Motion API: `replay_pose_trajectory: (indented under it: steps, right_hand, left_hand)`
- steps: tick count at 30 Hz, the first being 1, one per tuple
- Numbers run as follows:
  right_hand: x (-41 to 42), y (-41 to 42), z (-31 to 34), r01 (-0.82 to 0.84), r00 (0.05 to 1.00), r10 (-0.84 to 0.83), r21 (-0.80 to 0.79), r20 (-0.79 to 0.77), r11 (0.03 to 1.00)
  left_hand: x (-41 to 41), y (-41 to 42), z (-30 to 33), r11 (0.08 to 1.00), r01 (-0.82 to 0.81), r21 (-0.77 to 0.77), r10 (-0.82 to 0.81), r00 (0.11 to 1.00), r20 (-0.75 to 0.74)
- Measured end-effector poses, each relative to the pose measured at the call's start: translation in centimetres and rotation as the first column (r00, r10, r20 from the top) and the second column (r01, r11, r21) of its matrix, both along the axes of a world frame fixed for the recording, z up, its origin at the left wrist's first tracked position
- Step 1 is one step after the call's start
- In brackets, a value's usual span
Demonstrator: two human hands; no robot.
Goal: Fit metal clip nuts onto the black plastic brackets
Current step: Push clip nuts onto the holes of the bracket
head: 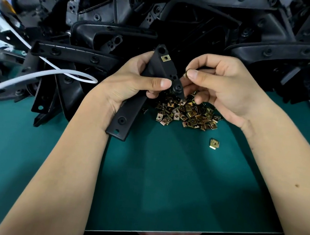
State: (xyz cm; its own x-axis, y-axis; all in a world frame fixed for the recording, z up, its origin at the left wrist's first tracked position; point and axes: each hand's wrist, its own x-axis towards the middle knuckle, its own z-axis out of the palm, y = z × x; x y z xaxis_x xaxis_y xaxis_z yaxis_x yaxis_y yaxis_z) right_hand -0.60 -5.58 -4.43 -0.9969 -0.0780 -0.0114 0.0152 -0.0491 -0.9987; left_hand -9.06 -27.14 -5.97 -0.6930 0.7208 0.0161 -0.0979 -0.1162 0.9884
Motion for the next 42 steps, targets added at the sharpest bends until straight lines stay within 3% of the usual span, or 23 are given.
replay_pose_trajectory:
  steps: [16,23,33,37,42]
  right_hand:
    - [-0.1,-0.9,-0.3,0.047,0.999,-0.047,-0.017,0.0,0.999]
    - [0.1,-1.1,-0.1,-0.012,1.0,0.011,0.096,0.009,0.995]
    - [-0.1,-1.4,-0.5,0.106,0.994,-0.106,0.002,-0.024,0.994]
    - [-0.3,-1.6,-0.8,0.149,0.988,-0.147,0.043,-0.055,0.988]
    - [-0.3,-1.6,-0.9,0.198,0.98,-0.197,-0.021,0.014,0.98]
  left_hand:
    - [0.0,0.1,0.0,0.999,-0.027,-0.033,0.027,1.0,-0.014]
    - [0.1,0.2,0.0,0.996,-0.043,-0.075,0.041,0.999,-0.028]
    - [0.3,0.3,0.2,0.994,-0.068,-0.081,0.068,0.998,-0.003]
    - [0.3,0.3,0.2,0.994,-0.08,-0.072,0.082,0.997,0.016]
    - [0.3,0.3,0.2,0.994,-0.084,-0.068,0.085,0.996,0.001]
